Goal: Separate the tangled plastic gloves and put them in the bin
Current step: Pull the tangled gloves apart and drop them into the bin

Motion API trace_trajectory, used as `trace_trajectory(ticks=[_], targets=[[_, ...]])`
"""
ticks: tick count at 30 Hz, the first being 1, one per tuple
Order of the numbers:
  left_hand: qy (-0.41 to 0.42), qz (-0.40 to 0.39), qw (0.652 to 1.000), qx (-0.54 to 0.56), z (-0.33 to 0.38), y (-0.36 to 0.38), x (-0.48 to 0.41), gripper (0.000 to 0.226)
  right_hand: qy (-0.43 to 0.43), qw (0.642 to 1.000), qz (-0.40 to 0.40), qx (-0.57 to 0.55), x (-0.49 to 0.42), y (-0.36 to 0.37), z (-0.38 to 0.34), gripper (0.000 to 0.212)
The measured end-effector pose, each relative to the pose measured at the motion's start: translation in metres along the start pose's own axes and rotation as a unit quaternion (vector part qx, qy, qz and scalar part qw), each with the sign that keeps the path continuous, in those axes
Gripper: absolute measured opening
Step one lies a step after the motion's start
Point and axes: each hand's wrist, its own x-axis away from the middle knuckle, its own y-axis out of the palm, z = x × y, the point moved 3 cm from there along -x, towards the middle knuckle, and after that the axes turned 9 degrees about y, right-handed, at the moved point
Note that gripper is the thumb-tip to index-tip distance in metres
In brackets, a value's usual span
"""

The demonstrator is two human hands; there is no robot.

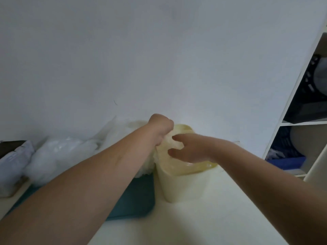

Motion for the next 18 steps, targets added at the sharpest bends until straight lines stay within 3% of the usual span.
trace_trajectory(ticks=[4,11,15,18], targets=[[0.053,0.037,0.997,0.034,0.001,-0.034,-0.003,0.036,0.022,0.996,-0.044,0.072,-0.04,0.025,-0.007,0.072],[0.16,0.063,0.985,-0.009,-0.015,-0.091,0.027,0.028,0.031,0.965,-0.141,0.217,-0.076,0.058,-0.011,0.062],[0.194,0.086,0.974,-0.073,-0.029,-0.126,0.047,0.027,0.027,0.978,-0.051,0.199,-0.069,0.027,-0.018,0.065],[0.213,0.102,0.966,-0.101,-0.044,-0.142,0.057,0.027,0.022,0.982,0.049,0.183,-0.056,-0.002,-0.037,0.042]])
